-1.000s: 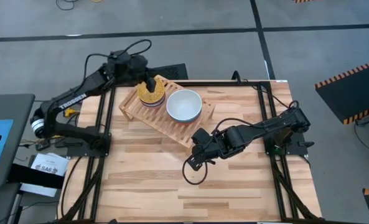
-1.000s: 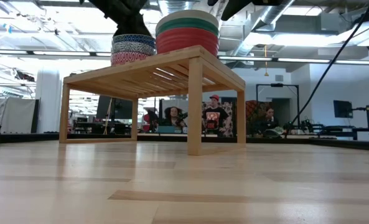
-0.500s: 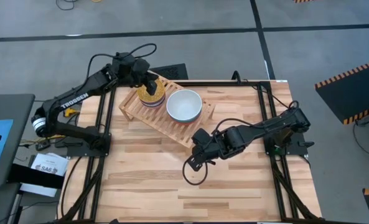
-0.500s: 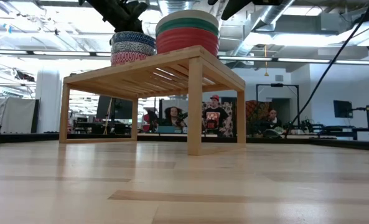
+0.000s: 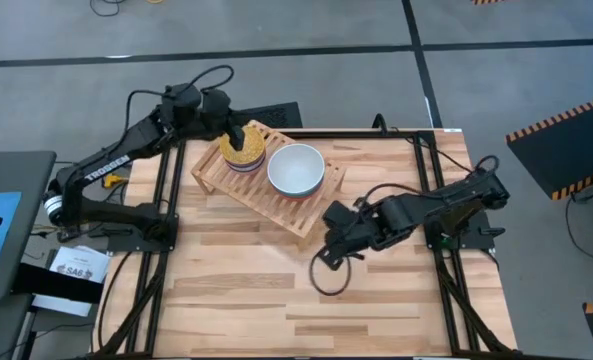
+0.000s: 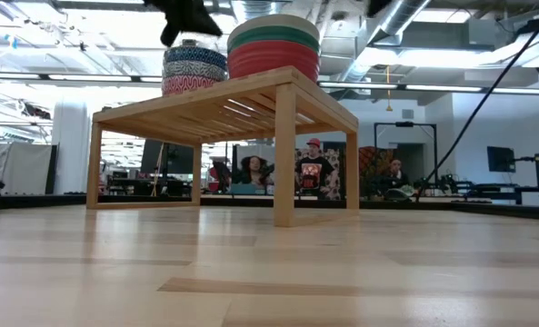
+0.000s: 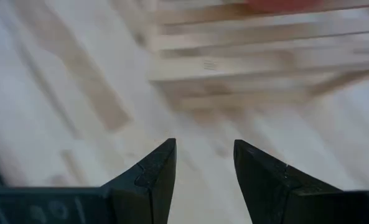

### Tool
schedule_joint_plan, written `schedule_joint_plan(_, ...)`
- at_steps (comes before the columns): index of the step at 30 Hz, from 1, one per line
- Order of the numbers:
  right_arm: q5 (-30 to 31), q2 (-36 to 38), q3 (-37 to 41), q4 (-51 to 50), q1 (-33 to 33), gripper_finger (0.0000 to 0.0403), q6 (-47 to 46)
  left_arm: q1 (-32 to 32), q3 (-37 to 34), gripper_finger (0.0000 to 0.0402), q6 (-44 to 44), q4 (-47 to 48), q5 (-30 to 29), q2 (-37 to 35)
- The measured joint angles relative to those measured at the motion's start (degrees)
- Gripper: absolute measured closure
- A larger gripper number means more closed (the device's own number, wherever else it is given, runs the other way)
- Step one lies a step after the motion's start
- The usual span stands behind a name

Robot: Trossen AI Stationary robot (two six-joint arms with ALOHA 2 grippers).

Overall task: Place and stack bowls onto a shelf
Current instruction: Return to Home Position

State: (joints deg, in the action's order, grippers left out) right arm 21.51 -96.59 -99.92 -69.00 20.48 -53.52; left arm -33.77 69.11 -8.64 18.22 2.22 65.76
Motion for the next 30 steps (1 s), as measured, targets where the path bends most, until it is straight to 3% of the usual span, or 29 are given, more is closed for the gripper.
schedule_joint_plan(2, 2.78, 2.08, 0.50, -5.19, 1.13, 0.0217, -0.50, 3.40, -1.60, 0.0401, -2.37, -2.06, -1.17, -2.33)
schedule_joint_plan(7, 6.15, 9.52, 7.41, -13.00, 4.98, 0.0223, -6.11, 16.27, -10.47, 0.0401, -7.84, -18.40, -7.67, -9.27)
schedule_joint_plan(11, 6.34, 18.24, 18.45, -11.33, 8.93, 0.0238, -11.74, 28.29, -17.44, 0.0401, -7.23, -29.47, -13.59, -14.01)
schedule_joint_plan(16, 8.80, 30.09, 31.46, -2.63, 13.74, 0.0275, -15.01, 39.66, -20.84, 0.0401, -3.11, -32.51, -22.79, -17.45)
schedule_joint_plan(23, 15.86, 44.92, 43.26, 23.75, 14.33, 0.0383, 2.23, 48.14, -23.29, 0.0401, -0.75, -32.83, -28.48, -16.97)
schedule_joint_plan(27, 16.16, 49.83, 45.73, 32.99, 12.14, 0.0379, 9.90, 48.55, -26.60, 0.0401, -0.12, -35.34, -25.92, -18.96)
schedule_joint_plan(30, 16.12, 51.39, 45.98, 34.27, 9.95, 0.0377, 14.15, 48.51, -30.31, 0.0401, 1.09, -36.76, -24.71, -23.46)
